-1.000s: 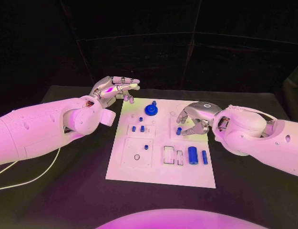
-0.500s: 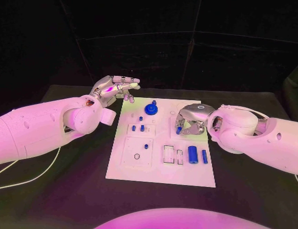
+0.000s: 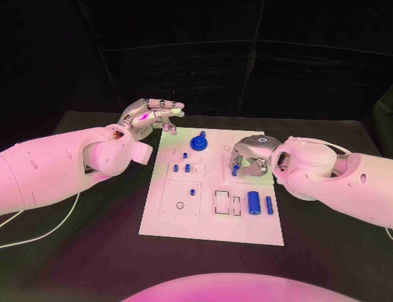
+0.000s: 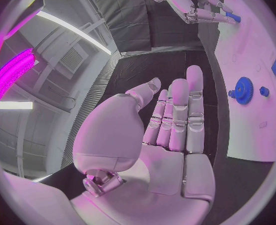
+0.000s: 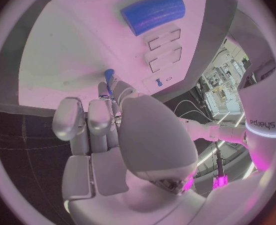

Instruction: Assemble the parts on the task board

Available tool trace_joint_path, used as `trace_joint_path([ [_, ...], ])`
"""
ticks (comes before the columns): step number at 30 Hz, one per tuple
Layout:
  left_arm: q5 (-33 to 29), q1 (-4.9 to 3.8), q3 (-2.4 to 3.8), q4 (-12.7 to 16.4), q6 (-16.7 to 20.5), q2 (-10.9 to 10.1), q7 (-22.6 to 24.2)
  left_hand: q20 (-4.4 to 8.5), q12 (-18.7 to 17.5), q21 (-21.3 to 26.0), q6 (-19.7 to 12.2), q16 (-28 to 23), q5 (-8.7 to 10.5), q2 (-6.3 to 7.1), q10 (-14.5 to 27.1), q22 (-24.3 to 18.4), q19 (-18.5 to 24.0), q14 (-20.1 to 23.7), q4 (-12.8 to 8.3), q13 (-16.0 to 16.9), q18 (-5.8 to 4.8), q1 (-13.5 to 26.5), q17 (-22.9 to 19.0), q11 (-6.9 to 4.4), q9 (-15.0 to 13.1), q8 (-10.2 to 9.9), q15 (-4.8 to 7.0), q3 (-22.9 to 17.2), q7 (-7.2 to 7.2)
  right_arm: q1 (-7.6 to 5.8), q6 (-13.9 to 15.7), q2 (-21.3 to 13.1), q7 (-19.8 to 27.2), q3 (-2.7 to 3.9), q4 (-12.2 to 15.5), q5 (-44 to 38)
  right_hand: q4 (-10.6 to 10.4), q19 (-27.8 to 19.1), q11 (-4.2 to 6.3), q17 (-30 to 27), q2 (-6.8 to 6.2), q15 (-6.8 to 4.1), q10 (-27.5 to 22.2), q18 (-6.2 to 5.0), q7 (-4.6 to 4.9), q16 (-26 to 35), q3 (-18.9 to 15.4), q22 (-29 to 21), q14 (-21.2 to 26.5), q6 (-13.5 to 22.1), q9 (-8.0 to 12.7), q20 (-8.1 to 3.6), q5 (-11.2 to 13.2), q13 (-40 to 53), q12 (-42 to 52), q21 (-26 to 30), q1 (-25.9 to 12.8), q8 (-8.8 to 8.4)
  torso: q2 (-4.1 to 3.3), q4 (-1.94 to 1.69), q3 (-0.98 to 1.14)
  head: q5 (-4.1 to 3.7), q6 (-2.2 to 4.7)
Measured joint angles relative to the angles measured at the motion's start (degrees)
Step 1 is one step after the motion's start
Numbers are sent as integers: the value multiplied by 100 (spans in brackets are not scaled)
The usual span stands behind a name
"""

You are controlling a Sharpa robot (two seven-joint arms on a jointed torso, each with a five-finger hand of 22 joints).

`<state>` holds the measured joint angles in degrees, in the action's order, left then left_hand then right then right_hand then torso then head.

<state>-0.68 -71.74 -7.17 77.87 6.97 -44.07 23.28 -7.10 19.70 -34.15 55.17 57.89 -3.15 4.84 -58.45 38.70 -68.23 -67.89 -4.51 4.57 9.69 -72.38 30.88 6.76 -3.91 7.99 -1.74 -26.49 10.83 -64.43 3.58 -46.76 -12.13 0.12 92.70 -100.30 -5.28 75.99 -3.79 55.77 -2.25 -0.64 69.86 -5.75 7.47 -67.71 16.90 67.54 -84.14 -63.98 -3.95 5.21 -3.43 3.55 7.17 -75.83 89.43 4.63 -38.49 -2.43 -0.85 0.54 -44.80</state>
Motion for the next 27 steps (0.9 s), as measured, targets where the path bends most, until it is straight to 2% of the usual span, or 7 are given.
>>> trace_joint_path([
  [5,0,0,-1,0,-3,-4,-5,0,2,0,0,0,0,0,0,-1,0,0,0,0,0,0,0,0,0,0,0,0,0,19,156,-39,-7,-8,74,-74,67,41,30,39,-103,0,108,-1,13,-29,267,97,0,-69,0,1,13,6,-66,-60,-71,0,3,0,-1,-9,-1],
  [8,0,0,-1,0,-4,-8,-8,0,3,0,0,0,0,0,0,-1,0,0,0,0,0,0,0,0,0,0,0,0,0,19,281,-127,-7,-7,185,-81,122,41,10,40,-171,0,129,-1,14,-52,401,119,0,-69,-1,1,-26,17,-142,-83,-138,0,4,0,-1,-13,4],
  [12,0,0,-1,1,-6,-14,-12,0,3,-1,0,0,0,0,0,0,0,0,0,0,-1,0,0,0,0,0,0,0,0,19,499,-317,7,1,452,-35,137,41,10,40,-234,0,129,-1,31,-52,492,132,0,-88,-4,1,-27,28,-187,-83,-205,-9,8,0,-1,-13,8],
  [15,0,0,-2,0,-6,-22,-14,0,3,-1,0,0,0,0,0,0,0,0,0,0,0,0,0,0,0,0,0,0,0,17,671,-466,35,8,688,41,166,41,10,39,-234,0,130,-1,33,-73,522,137,0,-90,-4,1,-27,25,-210,-83,-206,-22,11,0,-1,-14,8],
  [18,0,0,-2,-2,-7,-23,-16,0,3,-1,0,0,0,0,0,0,0,0,0,0,0,0,0,0,0,0,0,0,0,12,826,-548,69,65,887,123,156,41,10,56,-264,0,130,-1,33,-73,536,154,0,-90,-4,1,-27,23,-210,-112,-238,-22,11,-3,-3,-14,12],
  [22,0,0,-4,-3,-7,-23,-17,0,3,-1,0,0,0,0,0,0,0,0,0,0,-1,0,1,0,0,0,0,0,0,6,968,-517,123,101,1051,226,179,41,-10,62,-249,0,150,-1,34,-95,571,161,0,-90,-3,1,-27,21,-211,-112,-254,-22,11,-8,-4,-7,16],
  [27,0,0,-4,-2,-9,-20,-18,0,3,-1,0,0,0,0,0,0,0,0,0,0,-1,0,1,0,0,0,0,0,0,7,1056,-201,210,114,1072,347,179,41,-10,74,-255,0,150,-2,34,-95,602,168,0,-89,-2,1,-27,21,-238,-112,-306,-44,5,-8,-8,38,-5],
])
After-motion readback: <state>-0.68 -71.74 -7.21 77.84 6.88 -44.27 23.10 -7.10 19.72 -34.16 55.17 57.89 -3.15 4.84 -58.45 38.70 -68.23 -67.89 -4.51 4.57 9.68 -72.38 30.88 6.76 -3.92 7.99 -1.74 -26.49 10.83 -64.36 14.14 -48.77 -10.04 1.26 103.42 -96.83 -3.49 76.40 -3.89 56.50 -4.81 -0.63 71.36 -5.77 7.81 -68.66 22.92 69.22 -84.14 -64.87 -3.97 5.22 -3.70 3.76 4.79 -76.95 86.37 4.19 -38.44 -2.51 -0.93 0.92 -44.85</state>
